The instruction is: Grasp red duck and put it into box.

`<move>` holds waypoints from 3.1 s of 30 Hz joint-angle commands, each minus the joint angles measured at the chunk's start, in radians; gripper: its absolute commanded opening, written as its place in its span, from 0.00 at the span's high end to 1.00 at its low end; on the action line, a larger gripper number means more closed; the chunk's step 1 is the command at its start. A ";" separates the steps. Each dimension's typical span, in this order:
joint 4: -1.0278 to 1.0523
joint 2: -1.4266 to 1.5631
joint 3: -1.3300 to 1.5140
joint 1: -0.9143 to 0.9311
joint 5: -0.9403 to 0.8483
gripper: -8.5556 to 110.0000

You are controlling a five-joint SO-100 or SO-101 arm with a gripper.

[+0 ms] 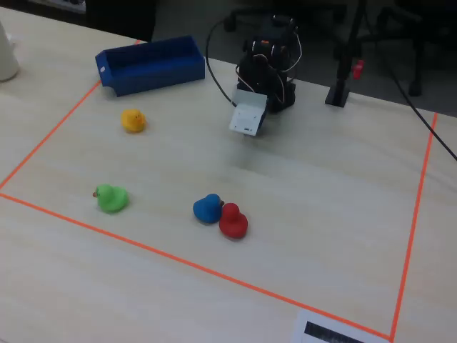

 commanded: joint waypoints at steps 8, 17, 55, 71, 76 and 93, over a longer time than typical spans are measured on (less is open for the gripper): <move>0.025 0.002 0.000 0.002 0.005 0.92; 0.025 0.002 0.000 0.002 0.005 0.92; 0.025 0.002 0.000 0.002 0.005 0.92; 0.025 0.002 0.000 0.002 0.005 0.92; 0.025 0.002 0.000 0.002 0.005 0.92; -0.630 -0.295 -0.035 -0.118 -0.029 0.90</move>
